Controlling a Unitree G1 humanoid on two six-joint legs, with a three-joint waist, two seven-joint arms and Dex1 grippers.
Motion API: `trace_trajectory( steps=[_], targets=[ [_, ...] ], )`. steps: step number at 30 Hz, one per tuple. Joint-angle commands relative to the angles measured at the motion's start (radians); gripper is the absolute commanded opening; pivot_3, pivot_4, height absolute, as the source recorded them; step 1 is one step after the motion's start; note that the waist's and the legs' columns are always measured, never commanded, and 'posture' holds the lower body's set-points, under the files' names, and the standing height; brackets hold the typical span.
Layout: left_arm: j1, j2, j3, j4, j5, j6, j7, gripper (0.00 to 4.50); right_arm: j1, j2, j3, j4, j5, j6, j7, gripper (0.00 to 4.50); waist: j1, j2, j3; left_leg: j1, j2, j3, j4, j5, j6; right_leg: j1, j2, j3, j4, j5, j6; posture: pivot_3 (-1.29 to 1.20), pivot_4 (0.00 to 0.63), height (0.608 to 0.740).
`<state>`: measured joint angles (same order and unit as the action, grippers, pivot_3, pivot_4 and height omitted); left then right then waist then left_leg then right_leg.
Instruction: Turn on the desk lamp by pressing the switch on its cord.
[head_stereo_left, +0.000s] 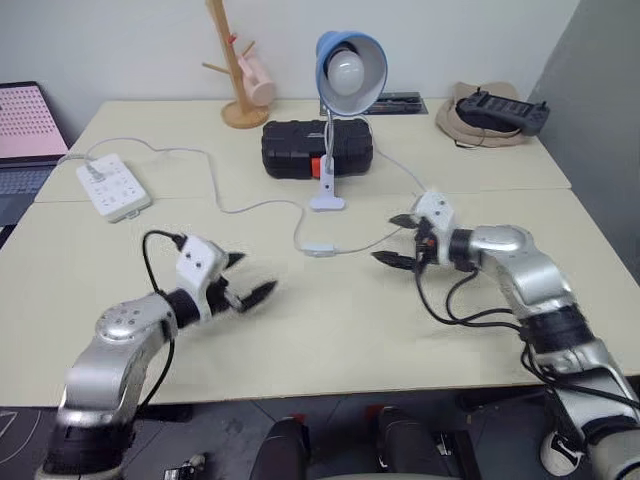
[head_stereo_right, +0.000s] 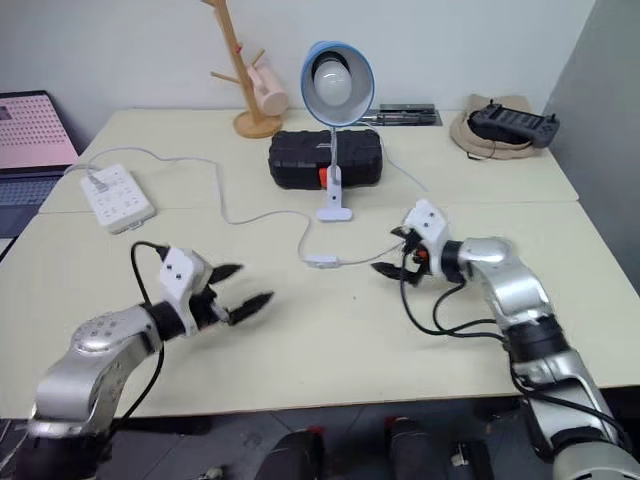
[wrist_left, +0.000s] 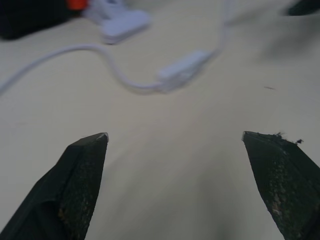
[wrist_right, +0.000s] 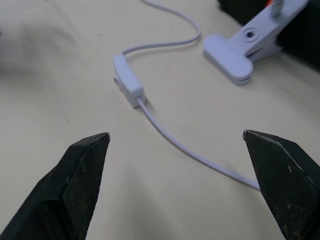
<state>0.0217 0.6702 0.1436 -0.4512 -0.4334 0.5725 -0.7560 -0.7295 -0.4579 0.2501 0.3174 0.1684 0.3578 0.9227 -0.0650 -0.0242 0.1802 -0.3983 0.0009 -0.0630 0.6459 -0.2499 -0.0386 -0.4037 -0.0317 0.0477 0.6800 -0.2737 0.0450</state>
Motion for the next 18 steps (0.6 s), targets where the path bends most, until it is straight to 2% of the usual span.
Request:
trace_trajectory(
  steps=[1,10,14,18],
  targets=[
    [0.039,0.011,0.068,-0.146,-0.081,0.066,0.024,4.50,-0.088,0.046,0.022,0.161,-0.036,-0.126,0.065,4.50,0.010,0.000,0.000,0.000,-0.001,-0.001,0.000,0.000,0.000,0.000,0.000,-0.001,0.001,0.000,0.000,0.00,0.150,0.740],
    [0.064,-0.009,0.099,-0.182,-0.102,0.101,0.099,4.50,-0.223,0.156,0.031,0.448,-0.094,-0.260,0.121,4.50,0.019,0.001,0.000,0.000,-0.003,-0.002,0.001,0.000,0.000,0.001,0.002,-0.003,0.001,0.000,-0.001,0.00,0.150,0.740],
    [0.122,-0.058,0.100,-0.229,-0.108,0.112,0.158,4.50,-0.281,0.214,0.038,0.615,-0.139,-0.333,0.109,4.50,0.006,0.001,0.000,0.000,-0.004,-0.002,0.000,0.000,0.000,-0.001,0.002,-0.001,0.000,0.000,-0.001,0.00,0.150,0.740],
    [0.120,-0.063,0.090,-0.239,-0.104,0.109,0.169,4.50,-0.319,0.253,0.027,0.704,-0.166,-0.398,0.100,4.50,0.008,0.001,0.000,0.000,-0.004,-0.003,0.000,0.000,0.000,0.000,0.003,-0.002,0.001,0.000,-0.001,0.00,0.150,0.740]
  ],
)
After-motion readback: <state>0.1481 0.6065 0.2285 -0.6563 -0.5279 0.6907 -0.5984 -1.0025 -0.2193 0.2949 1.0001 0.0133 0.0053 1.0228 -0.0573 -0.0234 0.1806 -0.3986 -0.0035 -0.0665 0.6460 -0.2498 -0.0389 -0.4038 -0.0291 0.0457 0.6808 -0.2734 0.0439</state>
